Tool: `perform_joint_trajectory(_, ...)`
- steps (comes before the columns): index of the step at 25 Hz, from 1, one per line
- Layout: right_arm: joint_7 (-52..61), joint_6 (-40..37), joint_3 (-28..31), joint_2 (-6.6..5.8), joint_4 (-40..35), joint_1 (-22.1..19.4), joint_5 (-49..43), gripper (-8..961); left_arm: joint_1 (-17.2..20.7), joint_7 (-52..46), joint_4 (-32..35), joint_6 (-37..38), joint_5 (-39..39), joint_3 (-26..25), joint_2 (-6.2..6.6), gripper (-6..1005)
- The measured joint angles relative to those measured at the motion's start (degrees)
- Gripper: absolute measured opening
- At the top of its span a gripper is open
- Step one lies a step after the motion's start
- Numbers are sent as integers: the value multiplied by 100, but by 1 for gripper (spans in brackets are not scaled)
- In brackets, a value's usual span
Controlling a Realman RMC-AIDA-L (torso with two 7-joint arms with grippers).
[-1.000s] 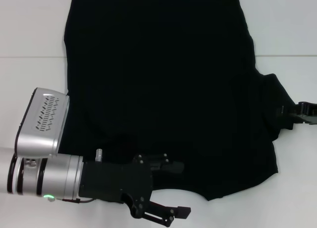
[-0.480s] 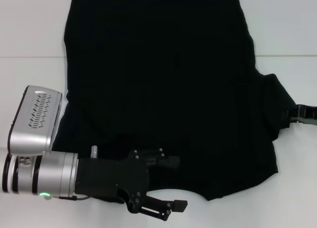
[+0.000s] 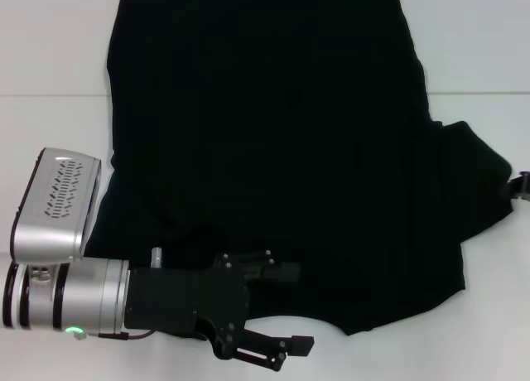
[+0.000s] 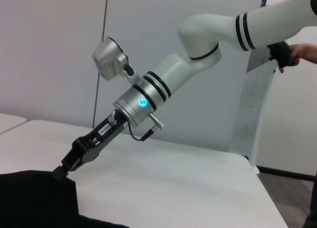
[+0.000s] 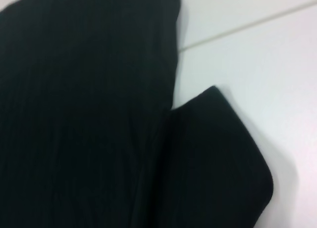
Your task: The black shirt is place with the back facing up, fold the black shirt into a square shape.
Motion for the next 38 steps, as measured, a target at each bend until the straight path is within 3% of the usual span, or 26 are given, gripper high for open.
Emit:
perform_joint_trajectory(6, -399, -56, 592, -52, -18, -201, 28, 14, 44, -4, -39, 32, -73, -1, -16, 948)
perform_joint_trajectory(17, -824, 21, 1096, -47, -19, -340, 28, 27, 76, -9, -68, 96, -77, -1, -19, 949)
perform_joint_trajectory(38, -1523, 519, 1155, 110, 24, -174, 409, 53, 74, -21, -75, 140, -76, -1, -18, 944)
